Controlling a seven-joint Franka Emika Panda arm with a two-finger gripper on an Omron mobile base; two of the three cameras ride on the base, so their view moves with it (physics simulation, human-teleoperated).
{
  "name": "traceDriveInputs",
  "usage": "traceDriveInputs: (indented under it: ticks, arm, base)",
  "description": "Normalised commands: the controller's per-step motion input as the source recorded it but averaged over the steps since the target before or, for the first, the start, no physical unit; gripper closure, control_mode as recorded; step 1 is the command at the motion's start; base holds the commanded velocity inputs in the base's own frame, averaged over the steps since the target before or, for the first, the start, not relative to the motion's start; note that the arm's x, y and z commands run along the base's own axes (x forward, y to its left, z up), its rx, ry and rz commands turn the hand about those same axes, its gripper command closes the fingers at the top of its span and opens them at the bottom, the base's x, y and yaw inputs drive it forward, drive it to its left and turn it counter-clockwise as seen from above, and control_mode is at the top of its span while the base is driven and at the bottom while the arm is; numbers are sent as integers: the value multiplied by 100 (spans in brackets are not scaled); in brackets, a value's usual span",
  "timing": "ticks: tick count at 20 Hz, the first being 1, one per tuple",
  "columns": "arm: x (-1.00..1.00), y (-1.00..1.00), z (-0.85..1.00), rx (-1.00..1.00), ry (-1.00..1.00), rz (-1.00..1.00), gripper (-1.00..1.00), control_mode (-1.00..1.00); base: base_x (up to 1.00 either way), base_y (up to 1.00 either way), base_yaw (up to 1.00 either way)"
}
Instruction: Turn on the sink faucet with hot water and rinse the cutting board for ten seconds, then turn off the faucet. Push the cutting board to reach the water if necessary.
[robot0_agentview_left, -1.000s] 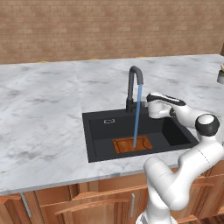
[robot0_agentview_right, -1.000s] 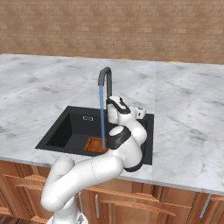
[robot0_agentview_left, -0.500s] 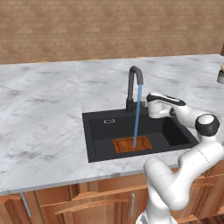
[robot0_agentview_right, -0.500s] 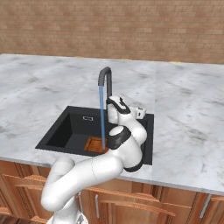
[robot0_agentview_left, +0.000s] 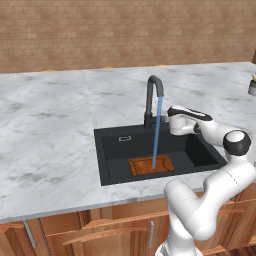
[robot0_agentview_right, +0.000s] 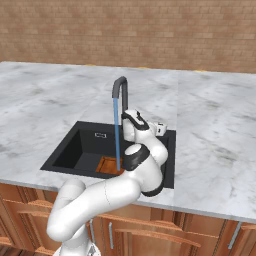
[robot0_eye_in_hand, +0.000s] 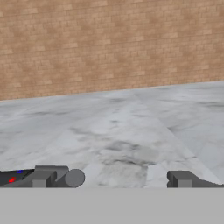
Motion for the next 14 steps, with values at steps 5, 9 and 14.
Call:
traceDriveInputs:
  ticks: [5, 9, 14]
  arm:
    - [0, 0, 0, 0, 0, 0, -100, -100]
    - [0, 0, 0, 0, 0, 0, -100, -100]
    - [0, 0, 0, 0, 0, 0, -100, -100]
  base:
    - [0, 0, 0]
    - [0, 0, 0]
    - [0, 0, 0]
